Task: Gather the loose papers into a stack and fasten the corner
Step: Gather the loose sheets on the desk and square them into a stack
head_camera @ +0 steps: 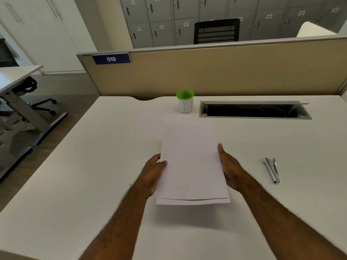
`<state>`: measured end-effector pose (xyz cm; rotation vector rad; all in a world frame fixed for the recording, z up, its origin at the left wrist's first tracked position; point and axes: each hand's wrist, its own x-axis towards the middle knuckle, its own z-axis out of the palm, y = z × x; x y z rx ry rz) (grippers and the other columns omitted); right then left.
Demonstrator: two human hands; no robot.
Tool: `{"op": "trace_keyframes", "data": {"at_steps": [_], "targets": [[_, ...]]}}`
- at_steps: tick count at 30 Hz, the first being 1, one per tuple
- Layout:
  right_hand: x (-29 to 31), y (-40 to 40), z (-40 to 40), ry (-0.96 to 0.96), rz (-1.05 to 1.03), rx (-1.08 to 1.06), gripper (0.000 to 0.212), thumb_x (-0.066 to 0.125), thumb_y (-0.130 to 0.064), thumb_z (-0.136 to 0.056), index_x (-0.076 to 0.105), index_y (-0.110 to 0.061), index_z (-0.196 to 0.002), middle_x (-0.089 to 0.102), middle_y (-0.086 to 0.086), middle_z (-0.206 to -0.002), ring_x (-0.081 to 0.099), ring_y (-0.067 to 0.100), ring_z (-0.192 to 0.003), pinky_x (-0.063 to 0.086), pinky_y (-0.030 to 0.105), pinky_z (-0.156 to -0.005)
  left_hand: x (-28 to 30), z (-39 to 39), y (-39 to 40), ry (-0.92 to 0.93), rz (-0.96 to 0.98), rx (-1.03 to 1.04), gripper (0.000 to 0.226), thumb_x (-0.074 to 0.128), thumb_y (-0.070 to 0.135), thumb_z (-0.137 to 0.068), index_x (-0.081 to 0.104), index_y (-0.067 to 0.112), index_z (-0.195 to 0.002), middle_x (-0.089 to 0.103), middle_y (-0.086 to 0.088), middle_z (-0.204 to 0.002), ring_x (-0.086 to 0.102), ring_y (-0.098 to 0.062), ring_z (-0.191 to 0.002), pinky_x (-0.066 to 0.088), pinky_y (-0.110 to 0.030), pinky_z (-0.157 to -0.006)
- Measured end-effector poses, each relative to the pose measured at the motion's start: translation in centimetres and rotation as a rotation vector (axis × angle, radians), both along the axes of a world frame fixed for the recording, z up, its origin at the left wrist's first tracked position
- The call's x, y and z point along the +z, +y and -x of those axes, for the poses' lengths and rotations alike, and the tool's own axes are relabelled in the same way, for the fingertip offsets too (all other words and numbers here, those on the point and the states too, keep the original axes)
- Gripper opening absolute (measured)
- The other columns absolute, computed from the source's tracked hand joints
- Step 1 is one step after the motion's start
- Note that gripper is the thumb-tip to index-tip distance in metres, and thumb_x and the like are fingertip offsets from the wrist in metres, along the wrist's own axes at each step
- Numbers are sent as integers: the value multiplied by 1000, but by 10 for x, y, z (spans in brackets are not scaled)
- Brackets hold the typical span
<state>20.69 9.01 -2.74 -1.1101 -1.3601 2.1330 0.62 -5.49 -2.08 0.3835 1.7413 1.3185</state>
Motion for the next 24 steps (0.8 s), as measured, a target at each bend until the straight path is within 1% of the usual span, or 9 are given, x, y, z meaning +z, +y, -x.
{"op": "trace_keyframes", "data": {"at_steps": [2, 5, 9, 11, 13, 16, 18, 21, 24], "targets": [[-1, 5, 0, -21, -30, -12, 24, 46, -34, -99, 61, -25, -116, 70, -4, -111, 65, 21, -105, 50, 42, -96, 0, 1, 5, 27, -2, -1, 31, 50, 8, -97, 58, 16, -125, 70, -8, -118, 69, -28, -102, 55, -45, -92], [-3, 12, 0, -109, -180, 36, 30, 48, -13, -98, 57, -21, -125, 69, 1, -116, 66, 25, -103, 53, 43, -90, -3, 3, 14, 57, 9, 14, 34, 51, 5, -93, 58, 16, -125, 70, -7, -116, 69, -29, -101, 55, -47, -92], [-4, 22, -2, -113, -255, -81, 28, 50, -6, -95, 61, -18, -118, 70, 6, -111, 68, 28, -97, 54, 46, -89, -14, 8, 28, -25, 21, 48, 29, 53, 11, -96, 59, 14, -125, 69, -8, -116, 67, -29, -103, 55, -42, -89], [-7, 28, -6, -123, -272, -147, 27, 52, -5, -94, 61, -18, -116, 69, 8, -112, 67, 30, -96, 54, 48, -89, -18, 11, 36, 14, 54, 91, 28, 54, 15, -97, 57, 12, -125, 67, -8, -114, 66, -27, -101, 55, -38, -84], [-10, 36, -13, -125, -280, -211, 28, 53, -4, -93, 61, -20, -114, 68, 10, -112, 66, 31, -96, 53, 47, -90, -23, 20, 45, 242, 123, 97, 34, 55, 17, -96, 55, 13, -130, 64, -5, -118, 62, -23, -102, 51, -35, -88], [-14, 50, -23, -134, -277, -317, 28, 53, -2, -92, 63, -25, -104, 68, 10, -109, 64, 31, -94, 52, 45, -89, -36, 40, 63, 673, 235, -96, 46, 52, 21, -98, 44, 14, -143, 47, -5, -147, 47, -24, -131, 36, -32, -109], [-14, 57, -30, -136, -259, -390, 27, 52, 0, -93, 62, -23, -103, 67, 8, -104, 63, 27, -87, 51, 42, -86, -45, 55, 79, 803, 267, -237, 51, 48, 20, -99, 37, 14, -148, 34, -5, -157, 34, -23, -143, 26, -33, -117], [-15, 66, -37, -141, -228, -467, 27, 49, 1, -93, 62, -23, -96, 66, 1, -94, 61, 19, -76, 52, 30, -72, -58, 74, 102, 931, 310, -414, 53, 43, 21, -100, 30, 16, -152, 21, -4, -162, 22, -22, -148, 22, -40, -120], [-18, 72, -44, -159, -218, -480, 28, 49, 0, -94, 63, -25, -92, 67, 0, -96, 61, 22, -79, 51, 35, -78, -64, 84, 119, 1008, 374, -519, 53, 37, 25, -103, 24, 17, -154, 14, -3, -164, 16, -23, -150, 18, -41, -121]]}}
